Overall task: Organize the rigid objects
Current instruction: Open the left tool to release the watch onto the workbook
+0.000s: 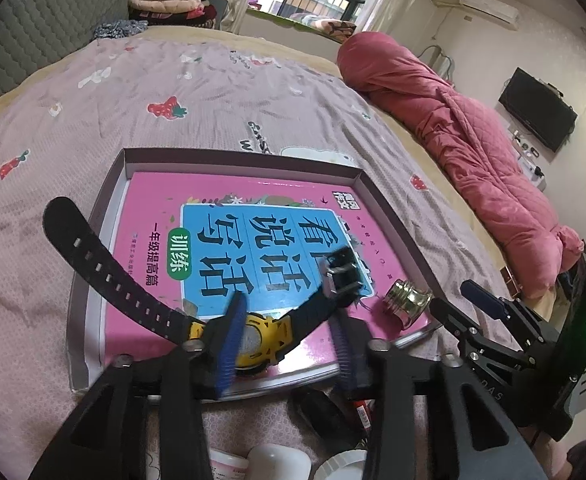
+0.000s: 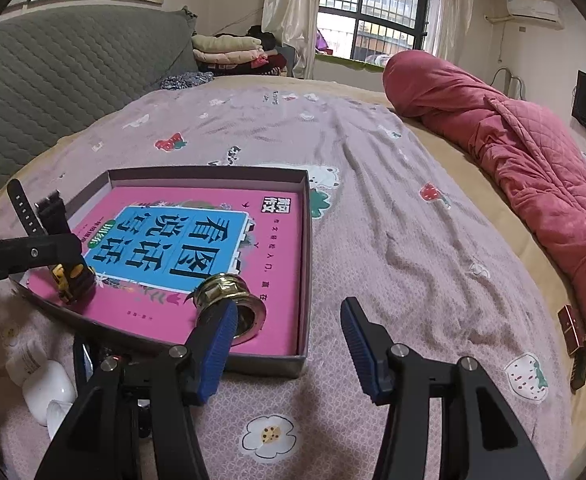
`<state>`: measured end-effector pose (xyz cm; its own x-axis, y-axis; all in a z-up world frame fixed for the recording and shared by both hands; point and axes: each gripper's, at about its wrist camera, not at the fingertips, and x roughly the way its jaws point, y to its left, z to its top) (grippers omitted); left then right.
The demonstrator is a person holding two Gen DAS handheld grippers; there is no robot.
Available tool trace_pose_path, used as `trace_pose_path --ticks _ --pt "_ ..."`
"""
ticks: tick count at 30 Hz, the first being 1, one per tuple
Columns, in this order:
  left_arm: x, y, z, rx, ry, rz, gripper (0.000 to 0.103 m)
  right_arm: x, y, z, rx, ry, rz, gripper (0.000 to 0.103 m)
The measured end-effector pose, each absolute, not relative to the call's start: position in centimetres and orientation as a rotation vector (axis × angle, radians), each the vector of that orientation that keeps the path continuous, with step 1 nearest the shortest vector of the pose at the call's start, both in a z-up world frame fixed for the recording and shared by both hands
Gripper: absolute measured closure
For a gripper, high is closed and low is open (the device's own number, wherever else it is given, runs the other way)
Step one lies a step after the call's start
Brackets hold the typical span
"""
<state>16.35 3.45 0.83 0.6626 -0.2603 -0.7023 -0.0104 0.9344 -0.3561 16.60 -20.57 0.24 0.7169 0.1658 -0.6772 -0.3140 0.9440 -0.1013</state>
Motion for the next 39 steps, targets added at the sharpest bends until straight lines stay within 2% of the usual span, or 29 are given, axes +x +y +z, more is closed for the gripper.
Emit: trace_pose_path --ticks 13,17,39 --pt "15.3 3.2 1.7 -0.327 0.807 -0.167 0.052 16.0 -20.0 0.7 -0.214 0.697 0.320 0.049" --pt "14.9 3.1 2.0 -0.314 0.796 -0.166 0.046 15.8 -19.8 0.8 -0.215 0.691 0.336 0.049" --pt "12.0 5.5 2.9 -0.375 0.737 -0.105 0.041 14.2 -19.2 2.1 -0.198 0.624 0.408 0.049"
